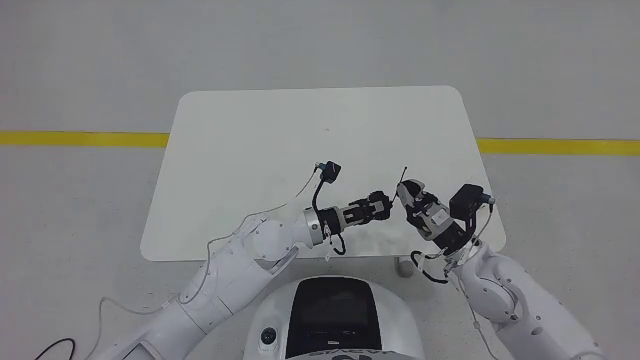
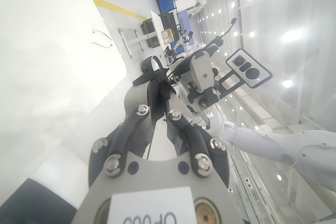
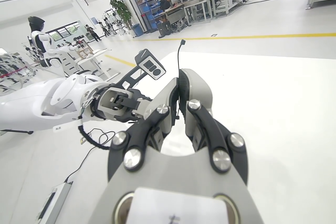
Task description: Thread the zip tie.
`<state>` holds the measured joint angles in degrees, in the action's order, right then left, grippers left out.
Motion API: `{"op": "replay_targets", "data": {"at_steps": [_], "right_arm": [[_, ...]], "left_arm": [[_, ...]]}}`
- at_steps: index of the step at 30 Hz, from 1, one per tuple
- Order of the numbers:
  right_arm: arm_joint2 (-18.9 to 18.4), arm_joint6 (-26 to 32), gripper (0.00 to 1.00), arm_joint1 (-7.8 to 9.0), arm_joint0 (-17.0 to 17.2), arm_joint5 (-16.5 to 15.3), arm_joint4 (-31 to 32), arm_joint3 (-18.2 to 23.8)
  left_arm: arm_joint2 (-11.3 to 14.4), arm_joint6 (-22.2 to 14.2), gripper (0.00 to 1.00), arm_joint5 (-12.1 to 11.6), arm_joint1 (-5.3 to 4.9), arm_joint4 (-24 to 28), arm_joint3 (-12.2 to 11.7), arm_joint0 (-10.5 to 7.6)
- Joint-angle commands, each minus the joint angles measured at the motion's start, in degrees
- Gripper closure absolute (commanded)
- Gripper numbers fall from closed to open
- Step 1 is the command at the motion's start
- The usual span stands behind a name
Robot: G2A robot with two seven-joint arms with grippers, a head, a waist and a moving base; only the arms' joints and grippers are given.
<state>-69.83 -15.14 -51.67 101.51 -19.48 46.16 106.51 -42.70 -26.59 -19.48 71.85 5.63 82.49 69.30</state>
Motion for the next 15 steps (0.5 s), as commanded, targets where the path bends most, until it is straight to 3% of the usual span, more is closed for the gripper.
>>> {"op": "replay_targets", "data": {"at_steps": [1,15], "right_arm": [[-0.1,-0.1,1.0,0.01,0.1,0.0,0.1,0.1],[0.6,0.6,1.0,-0.08,-0.5,0.0,-0.3,-0.7]], "left_arm": [[0.0,0.0,1.0,0.0,0.0,0.0,0.0,0.0],[0.0,0.0,1.0,0.0,0.0,0.0,0.0,0.0]]}}
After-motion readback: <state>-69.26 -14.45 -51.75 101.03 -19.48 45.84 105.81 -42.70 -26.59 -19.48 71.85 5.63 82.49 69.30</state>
